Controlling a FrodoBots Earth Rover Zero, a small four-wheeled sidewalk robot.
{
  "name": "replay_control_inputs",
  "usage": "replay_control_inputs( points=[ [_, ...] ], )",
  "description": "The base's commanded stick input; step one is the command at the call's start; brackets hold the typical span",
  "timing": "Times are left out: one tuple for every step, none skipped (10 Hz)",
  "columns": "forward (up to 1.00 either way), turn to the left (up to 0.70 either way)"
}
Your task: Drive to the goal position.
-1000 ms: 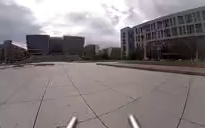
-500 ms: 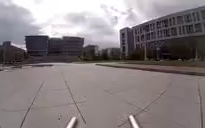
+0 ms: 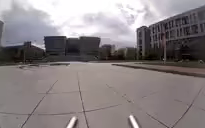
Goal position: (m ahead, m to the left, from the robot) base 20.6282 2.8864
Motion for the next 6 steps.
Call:
replay_control_inputs(
  points=[
    [0.7,0.01],
    [0.7,0.01],
    [0.7,0.01],
    [0.7,0.01],
    [0.7,0.01],
    [0.7,0.01]
  ],
)
